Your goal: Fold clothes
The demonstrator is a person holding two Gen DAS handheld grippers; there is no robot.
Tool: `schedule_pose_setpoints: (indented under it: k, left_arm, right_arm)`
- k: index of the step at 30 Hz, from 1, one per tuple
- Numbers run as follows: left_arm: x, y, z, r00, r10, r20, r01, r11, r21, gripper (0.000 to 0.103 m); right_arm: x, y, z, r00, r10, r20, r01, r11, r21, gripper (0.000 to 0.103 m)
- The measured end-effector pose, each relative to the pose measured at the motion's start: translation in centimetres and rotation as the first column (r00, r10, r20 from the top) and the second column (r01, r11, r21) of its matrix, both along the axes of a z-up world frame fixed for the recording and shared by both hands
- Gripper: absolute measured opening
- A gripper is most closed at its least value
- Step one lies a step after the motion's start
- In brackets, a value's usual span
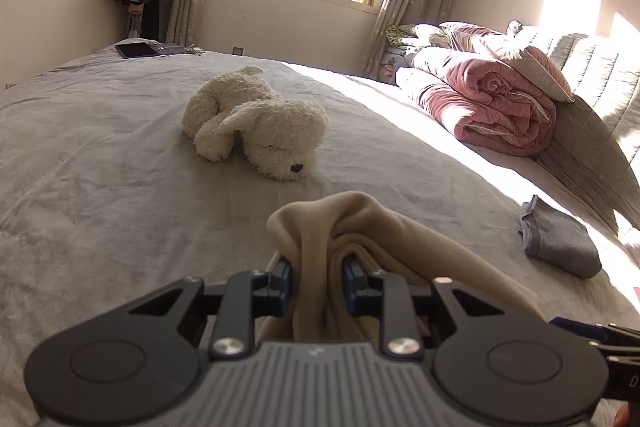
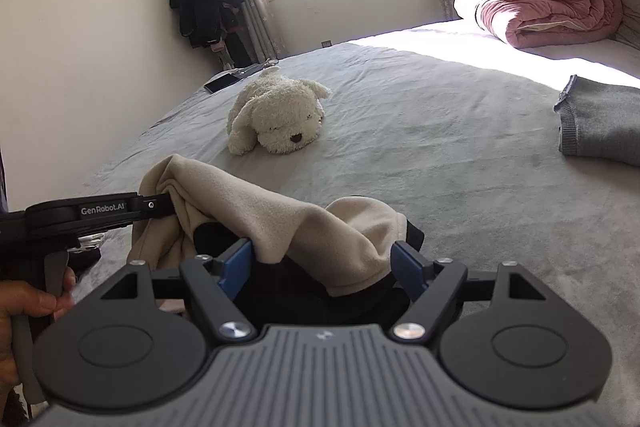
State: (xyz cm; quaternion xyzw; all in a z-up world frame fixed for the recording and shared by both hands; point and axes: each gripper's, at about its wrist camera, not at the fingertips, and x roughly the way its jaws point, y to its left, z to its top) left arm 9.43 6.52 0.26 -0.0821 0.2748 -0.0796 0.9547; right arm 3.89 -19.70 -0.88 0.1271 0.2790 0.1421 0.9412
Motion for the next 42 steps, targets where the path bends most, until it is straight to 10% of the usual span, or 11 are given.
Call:
schedule_pose_setpoints:
  k: [20, 26, 42]
  left_arm:
    - [4.3, 4.8, -1.9, 0.988, 0.126, -0.085, -0.133, 0.988, -0.084, 0.027]
    - [4.8, 5.0, -2.2, 0.989, 0.075, -0.129, -0.088, 0.992, -0.096, 0.034]
    - [4.6, 4.4, -1.7, 0.989, -0.035, -0.143, 0.019, 0.993, -0.113, 0.049]
  right_arm:
    - [5.0, 4.6, -1.0, 0.989, 0.119, -0.087, -0.127, 0.987, -0.102, 0.077]
    - [7.5, 6.4, -1.0, 0.994, 0.084, -0.072, -0.097, 0.973, -0.210, 0.023]
    - [13.6, 4.7, 3.0, 0.994, -0.109, 0.005, 0.107, 0.961, -0.255, 0.014]
